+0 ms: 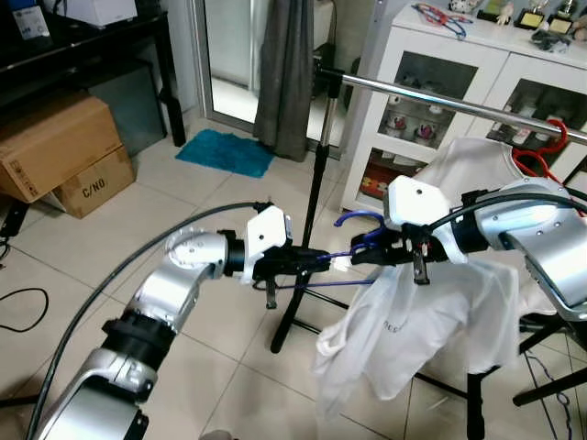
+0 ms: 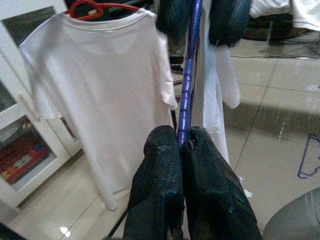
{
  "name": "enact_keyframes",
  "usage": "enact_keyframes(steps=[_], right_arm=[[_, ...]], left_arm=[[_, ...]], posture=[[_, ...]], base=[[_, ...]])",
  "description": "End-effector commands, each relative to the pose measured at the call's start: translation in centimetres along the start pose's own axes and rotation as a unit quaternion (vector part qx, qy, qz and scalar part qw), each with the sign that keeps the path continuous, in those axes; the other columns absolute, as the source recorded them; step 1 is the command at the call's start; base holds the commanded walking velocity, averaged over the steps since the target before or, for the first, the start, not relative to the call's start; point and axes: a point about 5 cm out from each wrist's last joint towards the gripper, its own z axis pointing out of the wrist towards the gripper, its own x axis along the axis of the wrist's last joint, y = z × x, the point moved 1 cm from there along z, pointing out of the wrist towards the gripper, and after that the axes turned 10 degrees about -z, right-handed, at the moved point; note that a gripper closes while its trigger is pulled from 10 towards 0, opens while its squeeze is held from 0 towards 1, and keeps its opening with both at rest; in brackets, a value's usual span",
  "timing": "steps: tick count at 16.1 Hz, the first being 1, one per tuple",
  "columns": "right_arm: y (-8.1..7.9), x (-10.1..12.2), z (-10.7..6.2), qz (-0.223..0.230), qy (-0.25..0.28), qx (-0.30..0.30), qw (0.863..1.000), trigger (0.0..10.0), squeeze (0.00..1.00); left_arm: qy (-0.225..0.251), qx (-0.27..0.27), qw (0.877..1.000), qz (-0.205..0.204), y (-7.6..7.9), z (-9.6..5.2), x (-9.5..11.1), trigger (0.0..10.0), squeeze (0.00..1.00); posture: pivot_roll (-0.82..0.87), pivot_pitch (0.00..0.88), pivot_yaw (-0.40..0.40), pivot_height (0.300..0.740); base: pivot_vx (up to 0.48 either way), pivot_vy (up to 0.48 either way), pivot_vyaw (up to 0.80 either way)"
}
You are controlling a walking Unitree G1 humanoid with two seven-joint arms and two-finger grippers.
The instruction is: Hang hanger
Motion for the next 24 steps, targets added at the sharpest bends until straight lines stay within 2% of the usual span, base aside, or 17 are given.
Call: enact_keyframes(steps=[1,3,5,7,8,10,11,12,15,16,17,19,23,24], right_arm=[[0.2,0.7,-0.8,-0.006,0.021,-0.013,1.000,10.0,1.00],[0.0,1.0,-1.5,0.028,0.054,-0.028,0.998,10.0,1.00],[0.0,1.0,-1.9,0.043,0.066,-0.047,0.996,10.0,1.00],[-0.2,-0.2,-2.9,0.073,0.054,-0.111,0.990,10.0,1.00],[-0.4,-0.4,-3.0,0.084,0.054,-0.124,0.987,10.0,1.00],[-0.5,-1.1,-3.3,0.135,0.046,-0.204,0.969,10.0,1.00],[-0.5,-1.2,-3.2,0.144,0.043,-0.222,0.963,10.0,1.00],[-0.9,-1.4,-2.4,0.173,0.040,-0.254,0.951,10.0,1.00],[-1.8,-1.9,-0.7,0.224,0.037,-0.288,0.930,10.0,1.00],[-2.9,-1.9,1.3,0.272,0.032,-0.298,0.915,10.0,0.68],[-3.0,-1.9,1.6,0.276,0.028,-0.300,0.913,10.0,0.00],[-2.7,-2.9,1.3,0.276,0.003,-0.336,0.901,10.0,0.00],[-1.7,-6.0,-2.0,0.260,-0.039,-0.398,0.879,10.0,0.00],[-1.3,-5.7,-2.6,0.239,-0.012,-0.401,0.884,10.0,0.00]], left_arm=[[0.013,0.026,1.000,0.007,-0.5,-0.6,0.8,0.0,0.00],[0.013,0.053,0.998,-0.005,-0.5,-1.4,0.7,0.0,0.00],[0.013,0.065,0.998,-0.016,-0.4,-1.8,0.6,0.0,0.00],[0.011,0.091,0.995,-0.037,-0.4,-2.5,0.1,0.0,0.00],[0.016,0.101,0.994,-0.045,-0.5,-2.6,0.1,0.0,0.00],[0.042,0.128,0.988,-0.072,-0.7,-2.9,0.1,0.0,0.00],[0.046,0.131,0.987,-0.077,-0.6,-2.9,0.2,0.0,0.00],[0.054,0.136,0.986,-0.082,-0.5,-2.9,0.3,0.0,0.00],[0.067,0.144,0.984,-0.084,-0.5,-2.7,0.7,0.0,0.00],[0.076,0.146,0.983,-0.083,-0.5,-2.6,1.2,0.0,0.00],[0.078,0.143,0.983,-0.083,-0.4,-2.6,1.3,0.0,0.00],[0.071,0.141,0.984,-0.079,-0.3,-3.1,1.4,0.0,0.00],[0.055,0.150,0.984,-0.075,-0.4,-5.5,1.4,0.0,0.00],[0.055,0.138,0.986,-0.078,0.1,-6.6,1.7,0.0,0.00]], posture=[[-0.01,0.000,-0.060,0.740],[-0.01,0.000,-0.059,0.740],[-0.01,0.000,-0.056,0.740],[-0.01,0.000,-0.051,0.740],[-0.01,0.000,-0.051,0.740],[-0.01,0.000,-0.050,0.740],[-0.02,0.000,-0.048,0.740],[-0.02,0.000,-0.042,0.740],[-0.02,0.000,-0.036,0.740],[-0.02,0.000,-0.032,0.740],[-0.02,0.000,-0.032,0.740],[-0.01,0.000,-0.034,0.740],[-0.01,0.000,-0.034,0.740],[-0.01,0.000,-0.034,0.740]], base=[[0.000,0.000,0.00],[0.000,0.000,0.00],[0.000,0.000,0.00],[0.000,0.000,0.00],[0.000,0.000,0.00],[0.000,0.000,0.00],[0.000,0.000,0.00],[0.000,0.000,0.00],[0.000,0.000,0.00],[0.000,0.000,0.00],[0.000,0.000,0.00],[0.000,0.000,0.00],[0.000,0.000,0.00],[0.000,0.000,0.00]])
